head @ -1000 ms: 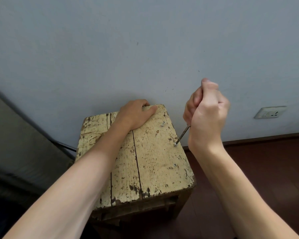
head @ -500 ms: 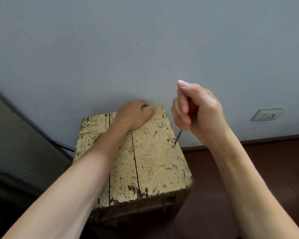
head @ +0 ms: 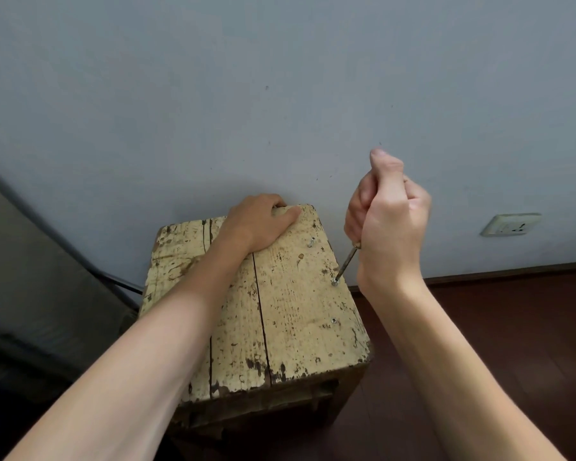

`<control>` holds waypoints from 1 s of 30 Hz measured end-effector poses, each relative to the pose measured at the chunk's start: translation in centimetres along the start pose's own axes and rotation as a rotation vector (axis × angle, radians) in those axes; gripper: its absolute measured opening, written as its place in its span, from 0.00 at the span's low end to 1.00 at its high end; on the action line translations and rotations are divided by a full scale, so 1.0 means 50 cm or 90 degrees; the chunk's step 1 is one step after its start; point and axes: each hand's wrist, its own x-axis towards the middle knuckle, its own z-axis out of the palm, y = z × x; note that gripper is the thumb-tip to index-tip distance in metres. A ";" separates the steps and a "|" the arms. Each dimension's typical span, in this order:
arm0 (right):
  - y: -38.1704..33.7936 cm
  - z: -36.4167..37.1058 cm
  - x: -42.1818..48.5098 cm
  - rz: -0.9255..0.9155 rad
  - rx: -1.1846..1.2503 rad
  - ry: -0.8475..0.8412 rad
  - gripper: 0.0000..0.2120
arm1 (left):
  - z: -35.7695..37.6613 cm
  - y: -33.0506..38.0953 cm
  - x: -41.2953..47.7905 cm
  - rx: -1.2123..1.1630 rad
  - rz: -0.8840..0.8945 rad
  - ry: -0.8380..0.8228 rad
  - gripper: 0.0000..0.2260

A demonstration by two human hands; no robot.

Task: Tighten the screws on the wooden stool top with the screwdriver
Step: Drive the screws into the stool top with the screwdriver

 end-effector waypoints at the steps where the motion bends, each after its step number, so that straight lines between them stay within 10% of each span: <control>1: -0.003 -0.003 0.004 0.017 -0.003 -0.030 0.23 | 0.000 0.000 0.000 0.000 0.000 0.001 0.25; 6: -0.015 -0.032 0.043 0.024 -0.087 -0.275 0.12 | -0.001 0.002 0.000 0.002 0.002 0.006 0.24; 12: -0.015 -0.042 0.043 0.075 -0.016 -0.421 0.24 | 0.000 0.001 0.001 0.006 0.002 0.000 0.25; 17: -0.015 -0.036 0.045 0.124 0.040 -0.371 0.23 | 0.000 0.000 0.002 0.002 -0.005 -0.004 0.26; 24: 0.004 0.002 0.012 0.036 0.025 0.015 0.22 | 0.002 0.000 0.003 0.003 -0.009 -0.006 0.27; 30: 0.001 -0.010 0.027 0.052 -0.012 -0.127 0.13 | 0.002 0.001 0.001 0.002 -0.006 0.013 0.25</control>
